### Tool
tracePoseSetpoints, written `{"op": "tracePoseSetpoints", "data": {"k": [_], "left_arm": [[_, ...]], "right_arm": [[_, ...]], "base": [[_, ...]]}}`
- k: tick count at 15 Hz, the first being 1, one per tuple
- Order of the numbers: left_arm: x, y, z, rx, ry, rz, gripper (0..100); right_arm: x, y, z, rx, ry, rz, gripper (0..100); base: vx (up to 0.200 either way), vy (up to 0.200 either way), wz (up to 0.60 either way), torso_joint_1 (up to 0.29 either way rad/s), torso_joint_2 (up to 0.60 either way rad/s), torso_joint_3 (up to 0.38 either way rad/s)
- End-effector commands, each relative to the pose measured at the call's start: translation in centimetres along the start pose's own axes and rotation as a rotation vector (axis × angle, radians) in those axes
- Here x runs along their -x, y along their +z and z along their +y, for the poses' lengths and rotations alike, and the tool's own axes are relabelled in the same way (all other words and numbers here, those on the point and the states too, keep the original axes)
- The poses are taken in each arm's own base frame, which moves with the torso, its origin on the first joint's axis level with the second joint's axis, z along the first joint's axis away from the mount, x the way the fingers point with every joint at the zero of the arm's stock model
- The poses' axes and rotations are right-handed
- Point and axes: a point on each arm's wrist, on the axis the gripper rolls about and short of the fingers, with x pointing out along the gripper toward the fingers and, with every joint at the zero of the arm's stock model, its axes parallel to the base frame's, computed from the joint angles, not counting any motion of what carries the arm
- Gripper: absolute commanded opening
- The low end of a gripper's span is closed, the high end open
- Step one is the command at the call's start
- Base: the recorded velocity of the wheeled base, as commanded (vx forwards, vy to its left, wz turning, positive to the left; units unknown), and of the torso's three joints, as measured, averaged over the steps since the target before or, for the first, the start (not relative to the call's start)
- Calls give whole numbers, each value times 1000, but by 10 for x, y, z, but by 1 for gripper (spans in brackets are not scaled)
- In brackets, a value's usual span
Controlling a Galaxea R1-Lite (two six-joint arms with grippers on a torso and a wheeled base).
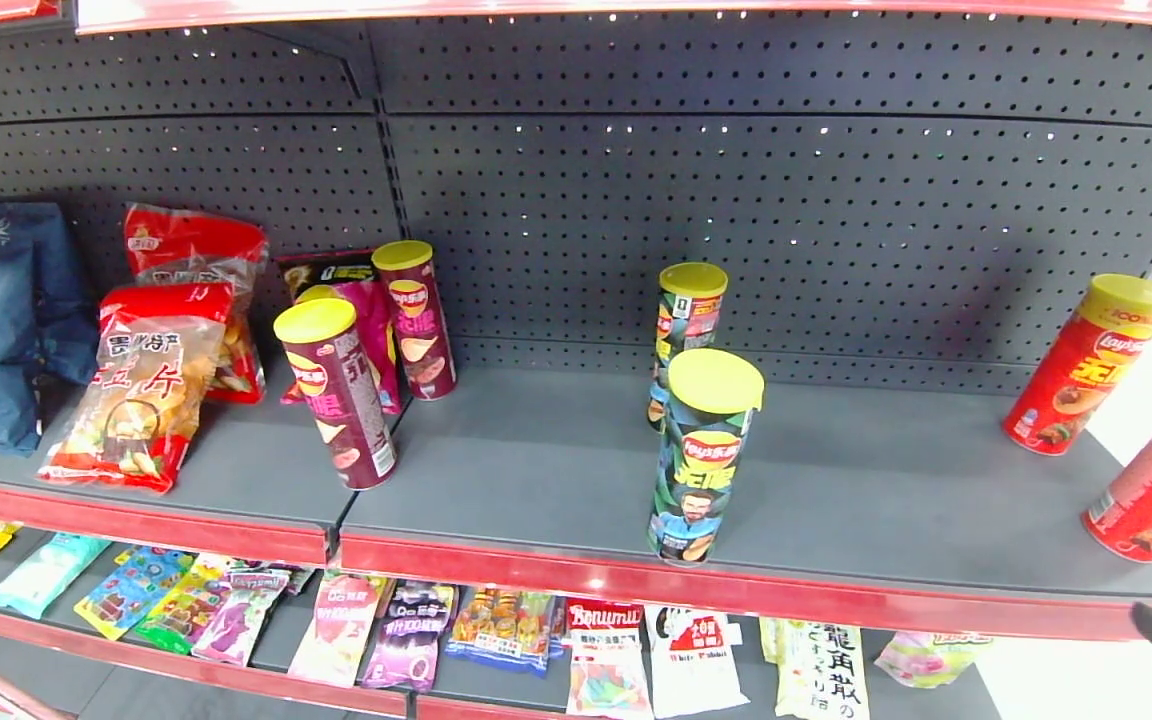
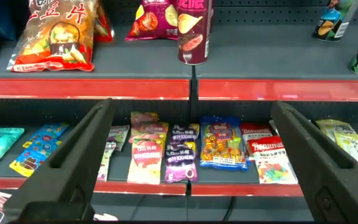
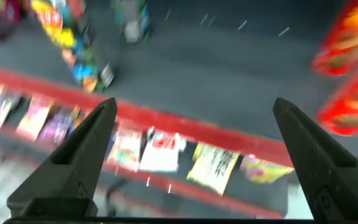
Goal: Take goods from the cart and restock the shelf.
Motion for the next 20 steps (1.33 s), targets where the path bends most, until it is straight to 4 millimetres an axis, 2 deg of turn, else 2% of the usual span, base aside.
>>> {"op": "tracePoseSetpoints", "data": {"k": [1,5,9,11,13,20], "left_arm": [[0,0,0,0,0,-1,100],[0,0,0,0,0,-1,100],[0,0,0,0,0,-1,100],[0,0,0,0,2,-1,100],[0,0,0,0,2,-1,100],[0,0,0,0,0,-1,100]], "right_arm": [[-76,4,8,27,125,336,100],[-137,7,16,19,142,455,100],[-176,7,49,-55,120,526,100],[-187,4,60,-40,128,549,100],[-202,1,64,-28,88,568,100],[-230,-4,71,-14,60,568,100]], "base": [[0,0,0,0,0,0],[0,0,0,0,0,0],[0,0,0,0,0,0],[0,0,0,0,0,0],[0,0,0,0,0,0],[0,0,0,0,0,0]]}}
